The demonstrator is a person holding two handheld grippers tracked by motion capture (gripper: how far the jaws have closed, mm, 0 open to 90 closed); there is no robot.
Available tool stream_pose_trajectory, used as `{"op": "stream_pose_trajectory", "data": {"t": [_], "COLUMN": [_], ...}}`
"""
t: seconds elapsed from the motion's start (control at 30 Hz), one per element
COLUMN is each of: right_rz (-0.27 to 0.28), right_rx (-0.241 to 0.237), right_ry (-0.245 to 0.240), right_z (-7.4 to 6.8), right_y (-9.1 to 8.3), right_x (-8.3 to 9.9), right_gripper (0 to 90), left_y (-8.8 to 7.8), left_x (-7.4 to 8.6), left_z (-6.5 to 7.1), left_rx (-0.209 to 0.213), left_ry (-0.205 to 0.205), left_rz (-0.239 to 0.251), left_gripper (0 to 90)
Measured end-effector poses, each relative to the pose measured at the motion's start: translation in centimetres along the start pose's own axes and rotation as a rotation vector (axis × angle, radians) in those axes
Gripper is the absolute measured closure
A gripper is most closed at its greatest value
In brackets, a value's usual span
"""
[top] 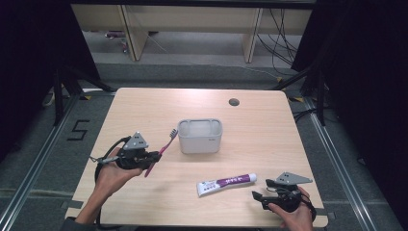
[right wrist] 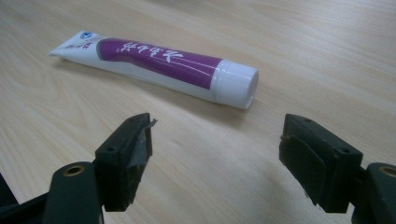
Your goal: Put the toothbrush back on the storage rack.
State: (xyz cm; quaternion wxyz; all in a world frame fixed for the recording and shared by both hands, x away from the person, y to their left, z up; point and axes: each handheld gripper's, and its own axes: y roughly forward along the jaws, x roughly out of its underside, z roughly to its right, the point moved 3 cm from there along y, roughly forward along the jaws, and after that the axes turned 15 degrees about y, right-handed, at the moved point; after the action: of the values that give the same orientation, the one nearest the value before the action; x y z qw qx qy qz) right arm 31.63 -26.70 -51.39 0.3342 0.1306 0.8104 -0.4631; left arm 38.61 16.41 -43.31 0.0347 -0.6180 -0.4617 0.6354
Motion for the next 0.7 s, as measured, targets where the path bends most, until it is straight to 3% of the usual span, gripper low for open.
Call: {"op": "stream_pose_trajectory", "data": {"t": [0.27,0.3,0.37,0.47,0.67,0.7], "right_rz": [-0.004,0.009,0.013,0.014,0.014,0.009], "right_rx": [-0.009,-0.001,-0.001,-0.001,-0.003,0.014], "right_ry": [0.016,0.002,-0.002,-0.003,-0.003,-0.008], "right_z": [-0.1,0.0,0.1,0.1,0.1,0.2], "right_y": [0.0,0.0,0.0,0.0,0.0,-0.1], "right_x": [0.0,0.0,0.0,0.0,0.0,-0.1], "right_gripper": [26.1,26.0,26.1,26.1,26.0,26.0], "left_y": [0.6,0.8,1.0,1.1,1.5,1.5], "left_x": [-0.7,-1.0,-1.4,-1.6,-2.8,-3.0], "left_z": [-1.2,-1.4,-1.7,-2.0,-2.7,-2.7], "left_rx": [-0.043,-0.058,-0.064,-0.075,-0.108,-0.11], "left_ry": [-0.054,-0.08,-0.091,-0.084,-0.112,-0.112], "left_rz": [0.07,0.095,0.121,0.108,0.158,0.168], "left_gripper": [82.8,82.8,82.8,82.8,82.8,82.8]}}
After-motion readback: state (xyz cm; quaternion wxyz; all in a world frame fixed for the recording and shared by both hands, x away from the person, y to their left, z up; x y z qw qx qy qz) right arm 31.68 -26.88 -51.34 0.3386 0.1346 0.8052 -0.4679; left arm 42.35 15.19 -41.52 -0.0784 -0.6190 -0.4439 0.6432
